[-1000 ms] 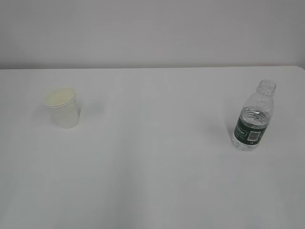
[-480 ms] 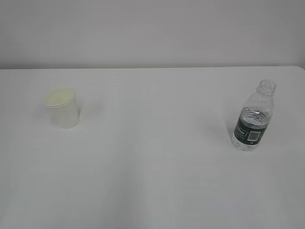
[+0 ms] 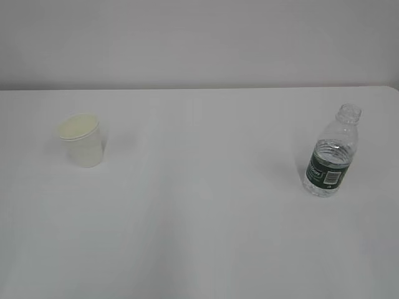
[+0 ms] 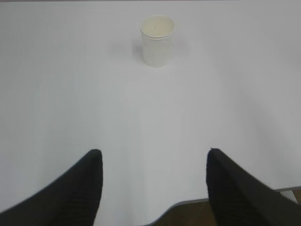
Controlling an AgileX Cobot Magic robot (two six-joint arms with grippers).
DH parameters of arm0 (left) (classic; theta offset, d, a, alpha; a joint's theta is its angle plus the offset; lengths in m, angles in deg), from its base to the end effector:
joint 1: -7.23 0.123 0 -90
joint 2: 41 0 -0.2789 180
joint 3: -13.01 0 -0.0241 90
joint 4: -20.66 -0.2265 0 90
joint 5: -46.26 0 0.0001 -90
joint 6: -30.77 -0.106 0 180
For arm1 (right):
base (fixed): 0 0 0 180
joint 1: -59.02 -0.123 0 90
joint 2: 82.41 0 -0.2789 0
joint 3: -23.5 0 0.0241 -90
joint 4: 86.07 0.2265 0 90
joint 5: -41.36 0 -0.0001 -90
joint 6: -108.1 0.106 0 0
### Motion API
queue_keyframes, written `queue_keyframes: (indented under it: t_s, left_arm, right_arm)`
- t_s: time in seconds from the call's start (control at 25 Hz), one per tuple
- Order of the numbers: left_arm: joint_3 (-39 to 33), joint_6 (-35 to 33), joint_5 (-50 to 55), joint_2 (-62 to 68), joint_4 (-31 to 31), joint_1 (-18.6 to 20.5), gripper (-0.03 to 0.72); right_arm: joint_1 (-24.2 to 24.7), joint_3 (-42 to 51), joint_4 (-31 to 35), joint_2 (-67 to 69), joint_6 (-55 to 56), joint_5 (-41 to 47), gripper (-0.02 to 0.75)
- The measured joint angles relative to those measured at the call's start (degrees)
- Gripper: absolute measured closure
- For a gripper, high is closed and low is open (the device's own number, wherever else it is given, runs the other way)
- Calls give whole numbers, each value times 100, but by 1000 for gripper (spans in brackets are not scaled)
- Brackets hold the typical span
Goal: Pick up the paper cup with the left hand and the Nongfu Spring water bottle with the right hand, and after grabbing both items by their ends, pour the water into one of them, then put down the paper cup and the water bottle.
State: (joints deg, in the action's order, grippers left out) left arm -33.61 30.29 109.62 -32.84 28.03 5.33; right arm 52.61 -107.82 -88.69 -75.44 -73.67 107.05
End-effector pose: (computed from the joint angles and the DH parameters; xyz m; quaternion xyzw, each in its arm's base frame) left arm -0.0124 -0.0118 0.2635 0.0226 0.8557 -0.0704 0.5121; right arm -0.0124 -0.0058 0.2494 -0.0602 0.8695 -0.0029 0.4902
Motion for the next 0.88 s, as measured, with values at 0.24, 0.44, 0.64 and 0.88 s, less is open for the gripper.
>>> queue_keyframes:
  t_s: [0.24, 0.44, 0.64, 0.88]
  left_arm:
    - [0, 0, 0, 0, 9, 0, 202]
    - [0, 0, -55, 0, 47, 0, 205]
    - [48, 0, -172, 0, 47, 0, 205]
    - [172, 0, -818, 0, 47, 0, 206]
  right_arm:
    - [0, 0, 0, 0, 0, 0, 148]
    - [0, -60, 86, 0, 0, -12, 148]
    - [0, -138, 86, 0, 0, -117, 148]
    - [0, -138, 105, 0, 0, -383, 148]
